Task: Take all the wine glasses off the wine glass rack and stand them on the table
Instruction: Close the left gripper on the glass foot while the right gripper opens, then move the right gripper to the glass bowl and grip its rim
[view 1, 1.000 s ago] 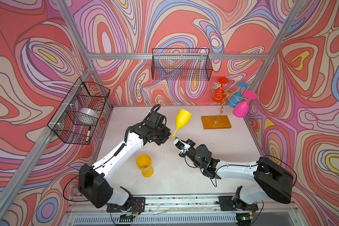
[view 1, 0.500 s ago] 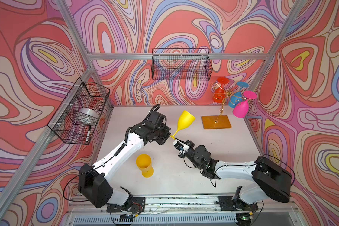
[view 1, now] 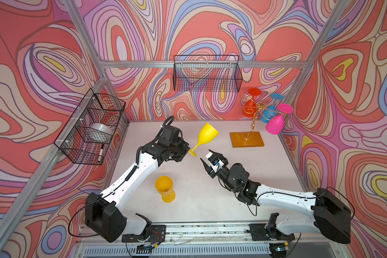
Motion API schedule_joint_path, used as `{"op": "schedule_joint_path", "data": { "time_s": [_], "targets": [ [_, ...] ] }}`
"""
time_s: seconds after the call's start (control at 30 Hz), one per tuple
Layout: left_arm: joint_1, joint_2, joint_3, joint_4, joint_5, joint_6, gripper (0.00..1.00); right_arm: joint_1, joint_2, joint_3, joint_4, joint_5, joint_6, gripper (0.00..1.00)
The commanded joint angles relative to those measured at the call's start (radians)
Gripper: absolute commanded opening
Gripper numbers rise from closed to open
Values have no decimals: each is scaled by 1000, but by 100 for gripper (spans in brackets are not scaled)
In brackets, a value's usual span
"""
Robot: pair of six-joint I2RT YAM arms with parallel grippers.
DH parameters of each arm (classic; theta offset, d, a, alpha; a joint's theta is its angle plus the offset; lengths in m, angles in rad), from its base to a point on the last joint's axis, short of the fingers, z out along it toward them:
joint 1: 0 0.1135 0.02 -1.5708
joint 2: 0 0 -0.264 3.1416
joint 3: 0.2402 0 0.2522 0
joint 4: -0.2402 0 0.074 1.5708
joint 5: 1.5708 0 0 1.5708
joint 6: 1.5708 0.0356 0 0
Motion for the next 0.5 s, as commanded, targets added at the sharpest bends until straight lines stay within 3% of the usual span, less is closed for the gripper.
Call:
{"op": "schedule_joint_path", "data": {
  "time_s": [0.0, 0.2, 0.47],
  "targets": [
    [90, -27, -63, 88, 154, 130, 0, 7, -44, 62, -154, -32, 143, 61],
    [227, -7, -139, 166, 384, 318, 0, 6, -30, 186, -384, -66, 275, 61],
    [246, -14, -204, 208, 438, 539, 0, 6, -33, 318, -606, -50, 441, 58]
  ]
}}
